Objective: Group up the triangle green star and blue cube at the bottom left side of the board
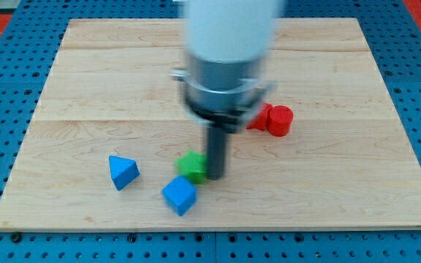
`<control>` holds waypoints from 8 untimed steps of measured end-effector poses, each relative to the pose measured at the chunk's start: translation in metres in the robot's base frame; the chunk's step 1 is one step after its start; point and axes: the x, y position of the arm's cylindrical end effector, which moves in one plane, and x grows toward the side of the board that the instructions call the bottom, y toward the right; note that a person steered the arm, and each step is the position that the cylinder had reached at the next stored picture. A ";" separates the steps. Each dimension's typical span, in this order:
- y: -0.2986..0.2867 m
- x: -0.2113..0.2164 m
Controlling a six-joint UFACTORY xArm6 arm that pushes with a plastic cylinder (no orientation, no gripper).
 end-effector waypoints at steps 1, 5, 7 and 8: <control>0.004 -0.002; -0.011 -0.010; 0.032 0.024; 0.042 0.071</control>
